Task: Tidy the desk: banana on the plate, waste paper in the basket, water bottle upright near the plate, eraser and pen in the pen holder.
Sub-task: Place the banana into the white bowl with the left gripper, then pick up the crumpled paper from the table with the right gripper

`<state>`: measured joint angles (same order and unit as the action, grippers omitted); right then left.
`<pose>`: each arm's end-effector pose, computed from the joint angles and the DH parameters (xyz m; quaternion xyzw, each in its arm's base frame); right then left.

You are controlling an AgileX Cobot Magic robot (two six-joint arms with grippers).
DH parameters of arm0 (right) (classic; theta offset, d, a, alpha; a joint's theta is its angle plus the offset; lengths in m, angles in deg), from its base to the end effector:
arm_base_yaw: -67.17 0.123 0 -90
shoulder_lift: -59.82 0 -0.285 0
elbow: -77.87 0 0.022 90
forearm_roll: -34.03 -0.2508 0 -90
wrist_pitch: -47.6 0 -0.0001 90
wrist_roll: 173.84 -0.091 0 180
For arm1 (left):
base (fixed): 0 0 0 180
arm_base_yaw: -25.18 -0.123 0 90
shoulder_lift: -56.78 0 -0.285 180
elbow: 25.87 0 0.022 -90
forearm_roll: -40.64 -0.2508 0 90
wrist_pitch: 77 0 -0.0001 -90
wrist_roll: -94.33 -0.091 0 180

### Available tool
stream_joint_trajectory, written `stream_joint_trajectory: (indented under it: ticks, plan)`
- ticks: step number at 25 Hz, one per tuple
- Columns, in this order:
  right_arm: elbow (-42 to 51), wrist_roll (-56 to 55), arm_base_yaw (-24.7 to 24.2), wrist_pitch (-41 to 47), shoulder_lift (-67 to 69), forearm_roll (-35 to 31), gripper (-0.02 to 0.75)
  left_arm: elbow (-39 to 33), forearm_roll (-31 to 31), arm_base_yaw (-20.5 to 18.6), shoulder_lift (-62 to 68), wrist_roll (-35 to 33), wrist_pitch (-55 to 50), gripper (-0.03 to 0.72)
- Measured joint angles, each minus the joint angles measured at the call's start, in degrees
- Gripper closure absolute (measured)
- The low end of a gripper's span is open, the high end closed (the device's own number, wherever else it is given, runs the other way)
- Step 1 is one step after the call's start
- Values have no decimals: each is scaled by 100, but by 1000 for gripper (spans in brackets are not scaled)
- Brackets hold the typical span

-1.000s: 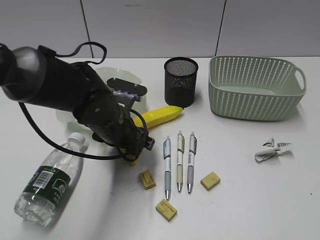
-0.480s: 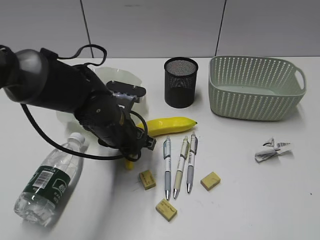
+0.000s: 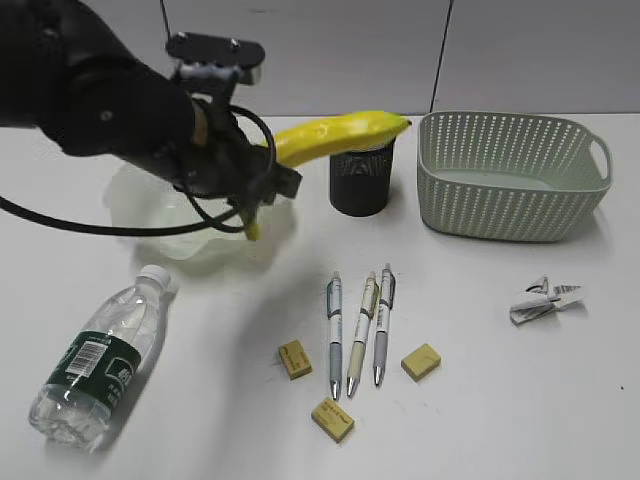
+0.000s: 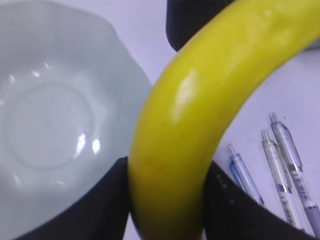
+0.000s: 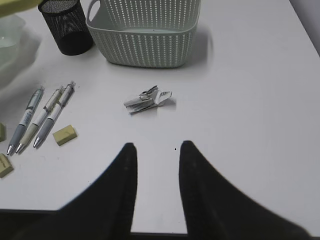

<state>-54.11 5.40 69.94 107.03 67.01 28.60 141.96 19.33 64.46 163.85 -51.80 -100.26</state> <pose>-0.0072 0.0071 0.2821 -0.0165 0.8406 0.0639 0.5376 0.2945 -0.2240 0.2220 0.1811 0.9231 -0.0889 0.3274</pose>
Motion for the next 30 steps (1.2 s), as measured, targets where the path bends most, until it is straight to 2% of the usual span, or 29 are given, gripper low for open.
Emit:
stream_joint_trajectory:
  ticks: [3,8,11,16,21,24,27,30]
  plan:
    - [0,0,0,0,0,0,493,0,-260,-363,-151,0,31,370]
    - [0,0,0,0,0,0,493,0,-339,-1215,-17,0,240,370]
    - [0,0,0,0,0,0,493,0,-328,-1483,163,0,432,370]
    - [0,0,0,0,0,0,493,0,-324,-1557,513,0,533,359]
    - [0,0,0,0,0,0,493,0,-324,-1559,593,0,544,206]
    - [0,0,0,0,0,0,493,0,-324,-1559,557,0,486,165]
    - [0,0,0,0,0,0,493,-35,-329,-1559,275,-48,316,164]
    - [0,0,0,0,0,0,493,-407,-429,-1564,-513,-152,258,207]
